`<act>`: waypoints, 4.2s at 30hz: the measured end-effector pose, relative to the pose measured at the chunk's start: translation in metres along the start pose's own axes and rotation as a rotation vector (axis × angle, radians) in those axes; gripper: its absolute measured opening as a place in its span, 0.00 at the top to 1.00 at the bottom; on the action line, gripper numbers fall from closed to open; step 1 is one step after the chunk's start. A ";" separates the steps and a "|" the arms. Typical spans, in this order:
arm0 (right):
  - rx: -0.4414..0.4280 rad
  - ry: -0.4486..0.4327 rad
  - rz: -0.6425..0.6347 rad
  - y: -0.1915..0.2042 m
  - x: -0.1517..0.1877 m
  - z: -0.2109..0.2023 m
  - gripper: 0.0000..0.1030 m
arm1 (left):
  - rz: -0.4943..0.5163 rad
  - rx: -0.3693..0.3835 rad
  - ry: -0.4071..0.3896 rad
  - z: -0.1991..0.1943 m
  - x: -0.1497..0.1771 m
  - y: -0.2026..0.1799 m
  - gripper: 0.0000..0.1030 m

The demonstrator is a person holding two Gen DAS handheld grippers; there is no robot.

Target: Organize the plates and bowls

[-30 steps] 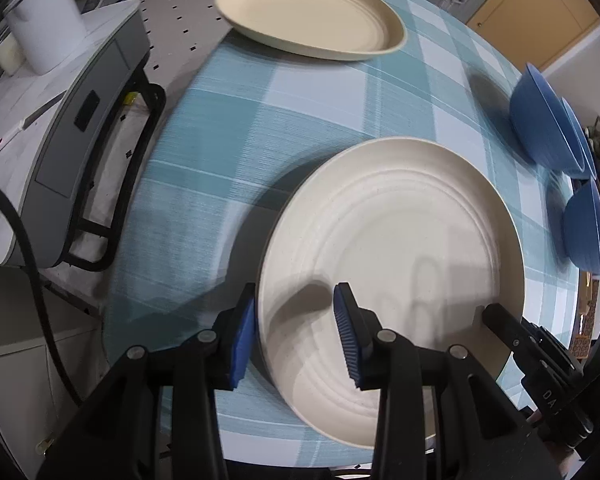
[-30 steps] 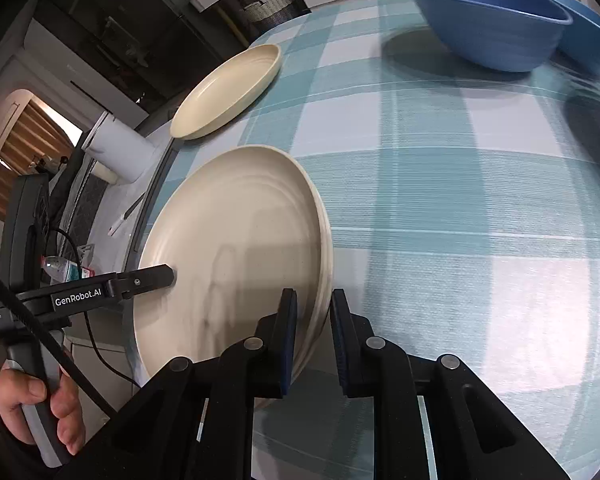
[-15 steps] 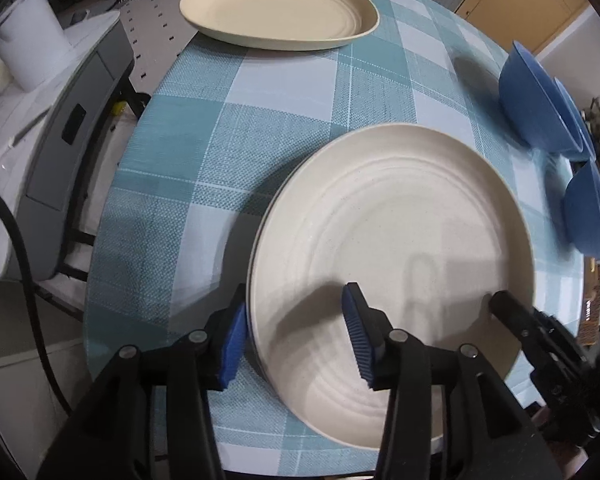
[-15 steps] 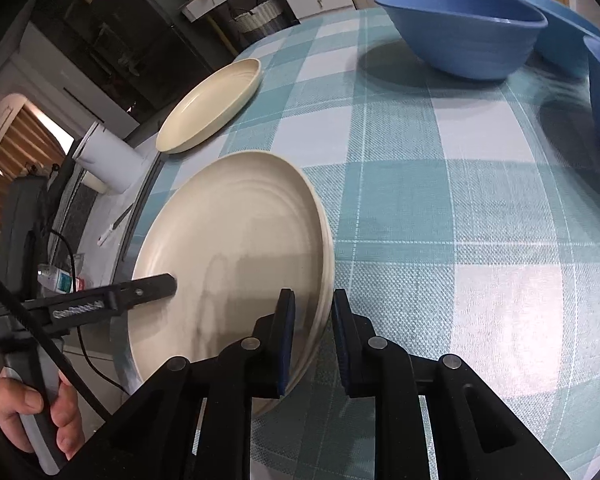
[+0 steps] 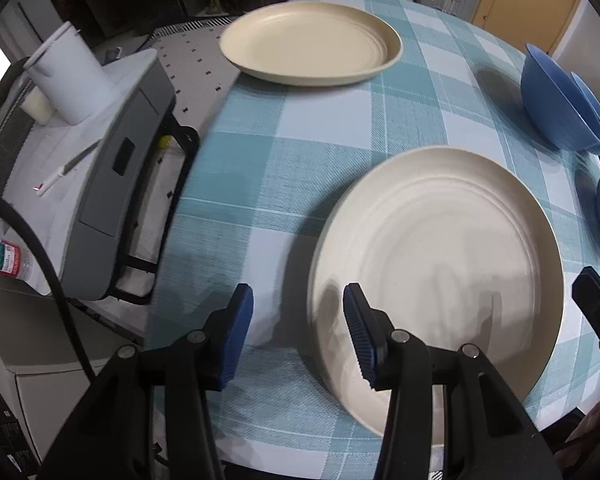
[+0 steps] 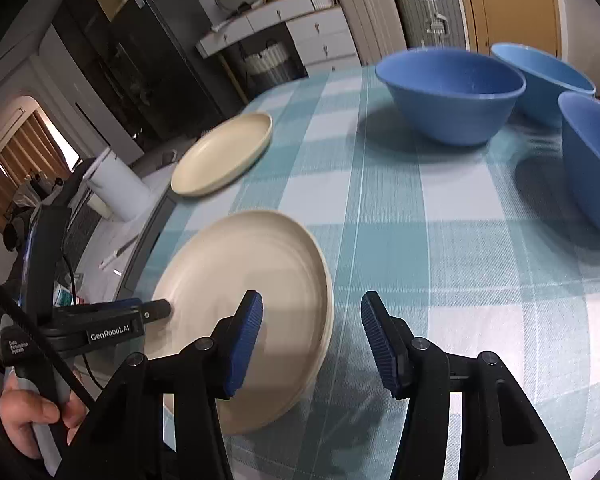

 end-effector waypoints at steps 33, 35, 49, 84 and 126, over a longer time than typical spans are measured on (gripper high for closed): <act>0.197 -0.491 -0.117 -0.034 0.048 -0.139 0.01 | 0.127 0.058 -0.638 -0.111 0.058 -0.092 0.05; 0.214 -0.478 -0.149 -0.028 0.049 -0.137 0.01 | 0.121 0.079 -0.630 -0.108 0.058 -0.089 0.04; 0.247 -0.448 -0.217 0.001 0.041 -0.117 0.01 | 0.085 0.060 -0.627 -0.120 0.036 -0.062 0.04; 0.091 0.048 -0.204 0.132 -0.266 0.085 0.08 | -0.144 0.269 -0.033 -0.001 -0.217 0.099 0.04; 0.133 0.324 -0.101 0.081 -0.281 0.210 0.82 | -0.112 0.443 0.075 0.065 -0.252 0.095 0.65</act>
Point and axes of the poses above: each gripper's, at about its wrist camera, not at the fingertips, and z roughly the way its jaws point, y to its left, x to its underside, the point moved 2 cm from there along z, roughly the way its jaws point, and after that the axes turned 13 degrees about y, right-handed, at the moved point
